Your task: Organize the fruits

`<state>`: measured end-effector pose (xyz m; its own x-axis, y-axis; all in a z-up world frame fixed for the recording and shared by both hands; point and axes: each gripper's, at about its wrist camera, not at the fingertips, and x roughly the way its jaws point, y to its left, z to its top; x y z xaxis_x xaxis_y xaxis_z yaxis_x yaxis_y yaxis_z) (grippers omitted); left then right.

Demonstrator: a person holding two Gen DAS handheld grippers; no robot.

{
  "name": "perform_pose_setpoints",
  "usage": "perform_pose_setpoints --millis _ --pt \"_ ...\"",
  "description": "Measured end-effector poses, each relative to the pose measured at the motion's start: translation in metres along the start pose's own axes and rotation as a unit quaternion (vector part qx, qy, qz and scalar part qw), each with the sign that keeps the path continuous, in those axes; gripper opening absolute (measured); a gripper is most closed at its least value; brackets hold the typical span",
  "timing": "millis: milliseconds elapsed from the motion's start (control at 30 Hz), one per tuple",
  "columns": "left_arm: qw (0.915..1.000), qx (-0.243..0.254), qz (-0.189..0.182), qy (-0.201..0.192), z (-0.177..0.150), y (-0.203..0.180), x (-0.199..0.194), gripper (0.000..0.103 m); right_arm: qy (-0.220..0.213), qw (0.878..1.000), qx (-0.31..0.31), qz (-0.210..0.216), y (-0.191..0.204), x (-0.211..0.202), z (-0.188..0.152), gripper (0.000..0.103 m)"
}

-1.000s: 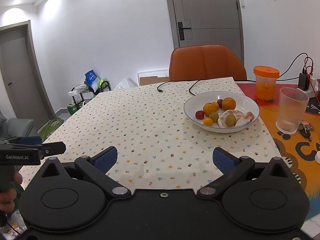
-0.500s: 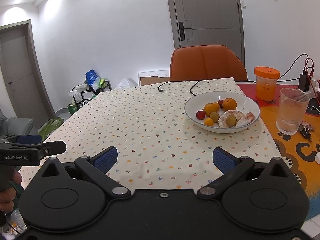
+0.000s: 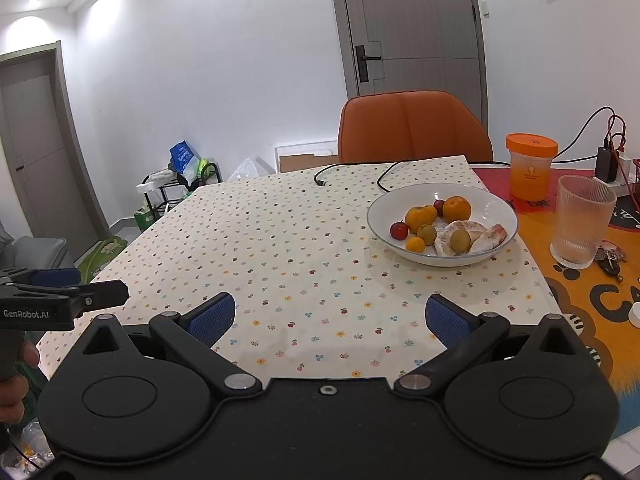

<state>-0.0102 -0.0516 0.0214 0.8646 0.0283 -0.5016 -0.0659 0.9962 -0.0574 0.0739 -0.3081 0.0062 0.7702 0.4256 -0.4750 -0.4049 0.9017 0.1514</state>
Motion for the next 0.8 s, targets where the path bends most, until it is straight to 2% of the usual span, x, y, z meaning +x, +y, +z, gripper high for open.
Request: perform_pose_setpoints --millis 800 --pt "1.0000 0.000 -0.004 -0.007 0.0007 0.0009 -0.0043 0.103 0.001 1.000 -0.001 -0.001 0.0011 0.0004 -0.0017 0.103"
